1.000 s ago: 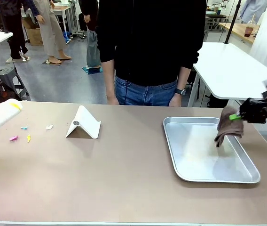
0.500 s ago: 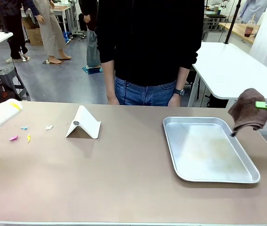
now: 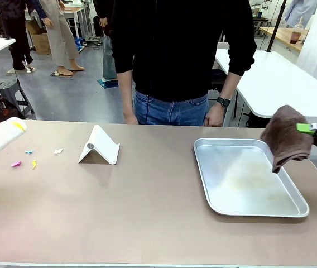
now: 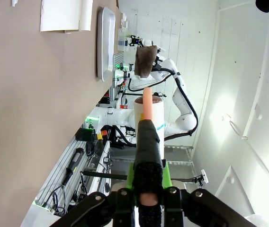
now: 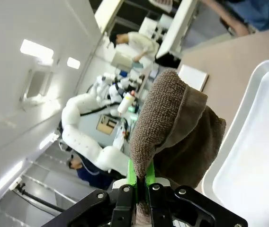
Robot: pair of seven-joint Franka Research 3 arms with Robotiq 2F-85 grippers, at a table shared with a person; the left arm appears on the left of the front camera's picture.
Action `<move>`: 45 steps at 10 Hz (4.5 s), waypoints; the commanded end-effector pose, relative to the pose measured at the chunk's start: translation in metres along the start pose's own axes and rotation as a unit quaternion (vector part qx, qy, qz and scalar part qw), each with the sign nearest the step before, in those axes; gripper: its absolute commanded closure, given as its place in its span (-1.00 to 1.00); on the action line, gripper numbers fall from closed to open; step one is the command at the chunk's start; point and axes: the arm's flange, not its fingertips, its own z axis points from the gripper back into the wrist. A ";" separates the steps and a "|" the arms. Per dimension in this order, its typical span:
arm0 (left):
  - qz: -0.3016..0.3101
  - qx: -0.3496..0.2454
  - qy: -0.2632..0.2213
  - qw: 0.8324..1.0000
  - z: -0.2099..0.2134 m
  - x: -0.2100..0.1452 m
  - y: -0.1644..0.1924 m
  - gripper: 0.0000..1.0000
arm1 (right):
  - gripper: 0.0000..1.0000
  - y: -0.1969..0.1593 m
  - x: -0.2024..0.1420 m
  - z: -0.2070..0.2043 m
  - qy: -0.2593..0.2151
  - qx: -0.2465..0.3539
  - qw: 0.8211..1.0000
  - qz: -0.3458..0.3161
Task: Clean the surface of the table.
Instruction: If a person points to the right, clean the right side of the table with your right hand, and if they point to the left, clean the left side with your left hand, then clean the area not pointed to by the person.
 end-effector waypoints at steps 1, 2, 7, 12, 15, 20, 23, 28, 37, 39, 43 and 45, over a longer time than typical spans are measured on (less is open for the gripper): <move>-0.007 -0.002 0.007 1.000 0.005 -0.006 -0.008 1.00 | 0.84 0.017 -0.003 -0.035 0.055 -0.010 0.998 -0.027; -0.007 -0.002 0.007 1.000 0.005 -0.006 -0.008 1.00 | 0.84 0.014 -0.003 -0.039 0.055 -0.030 0.997 -0.035; -0.007 -0.002 0.007 1.000 0.005 -0.006 -0.008 1.00 | 0.84 0.004 -0.002 -0.040 0.048 -0.008 0.998 -0.034; -0.007 -0.002 0.007 1.000 0.005 -0.006 -0.008 1.00 | 0.84 0.004 -0.002 -0.040 0.048 -0.008 0.998 -0.034; -0.007 -0.002 0.007 1.000 0.005 -0.006 -0.008 1.00 | 0.84 0.004 -0.002 -0.040 0.048 -0.008 0.998 -0.034; -0.007 -0.002 0.007 1.000 0.005 -0.006 -0.008 1.00 | 0.84 0.004 -0.002 -0.040 0.048 -0.008 0.998 -0.034; -0.010 0.064 -0.010 0.998 -0.005 -0.004 -0.009 0.55 | 0.84 0.004 -0.002 -0.040 0.048 -0.008 0.998 -0.034; -0.012 0.301 -0.101 0.948 0.016 0.007 -0.027 0.55 | 0.84 0.004 -0.002 -0.040 0.048 -0.008 0.998 -0.034; 0.070 0.328 -0.248 0.909 0.056 0.058 0.000 0.55 | 0.84 0.004 -0.002 -0.040 0.048 -0.008 0.998 -0.034; 0.066 0.336 -0.232 0.910 0.057 0.055 0.001 0.55 | 0.84 0.004 -0.002 -0.040 0.048 -0.008 0.998 -0.034; 0.079 0.338 -0.222 0.911 0.056 0.055 0.013 0.55 | 0.84 0.004 -0.002 -0.040 0.048 -0.008 0.998 -0.034; 0.079 0.351 -0.208 0.910 0.047 0.060 0.022 0.55 | 0.84 0.004 -0.002 -0.040 0.048 -0.008 0.998 -0.034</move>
